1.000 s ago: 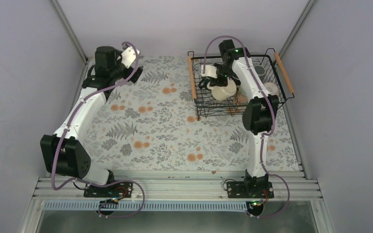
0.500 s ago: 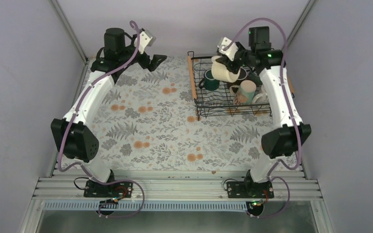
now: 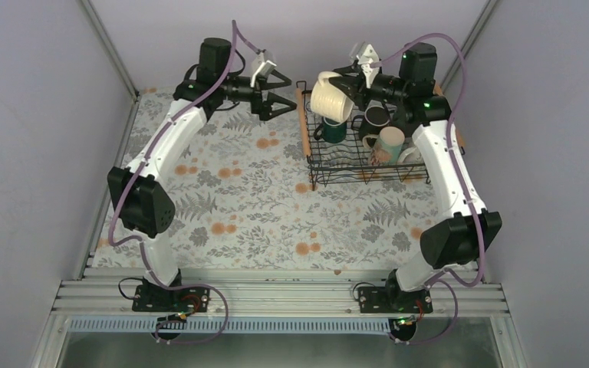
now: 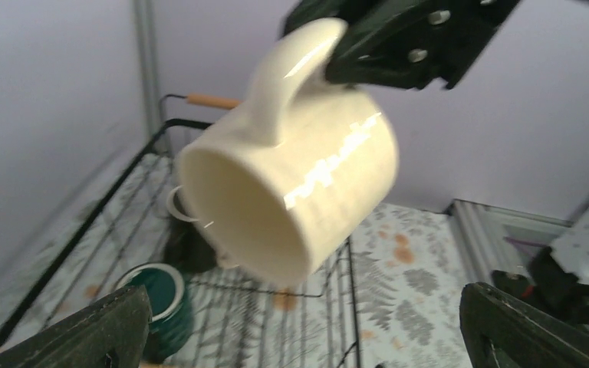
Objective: Unload the cups from the dish rack
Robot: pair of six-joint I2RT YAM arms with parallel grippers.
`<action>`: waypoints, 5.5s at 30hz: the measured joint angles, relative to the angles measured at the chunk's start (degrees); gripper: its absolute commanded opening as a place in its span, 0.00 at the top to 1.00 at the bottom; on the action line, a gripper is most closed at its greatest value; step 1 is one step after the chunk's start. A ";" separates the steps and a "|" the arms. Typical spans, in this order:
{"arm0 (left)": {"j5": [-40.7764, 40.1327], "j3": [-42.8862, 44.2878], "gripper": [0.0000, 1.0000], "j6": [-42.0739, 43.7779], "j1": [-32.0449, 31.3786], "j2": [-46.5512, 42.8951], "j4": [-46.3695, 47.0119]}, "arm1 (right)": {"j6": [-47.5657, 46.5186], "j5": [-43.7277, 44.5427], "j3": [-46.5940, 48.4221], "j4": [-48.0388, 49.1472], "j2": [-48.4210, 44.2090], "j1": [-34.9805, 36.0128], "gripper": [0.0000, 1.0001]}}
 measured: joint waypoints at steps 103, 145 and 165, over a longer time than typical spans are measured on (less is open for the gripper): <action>-64.19 18.97 0.98 41.22 27.45 30.14 -42.77 | -30.03 21.73 23.17 -35.32 26.91 1.88 0.03; -67.98 26.88 0.20 40.09 27.28 28.00 -45.46 | -30.73 29.11 20.02 -36.15 24.37 1.86 0.00; -49.90 7.67 0.00 21.46 16.85 -4.39 -27.58 | -37.81 37.79 25.55 -33.99 34.32 2.78 0.08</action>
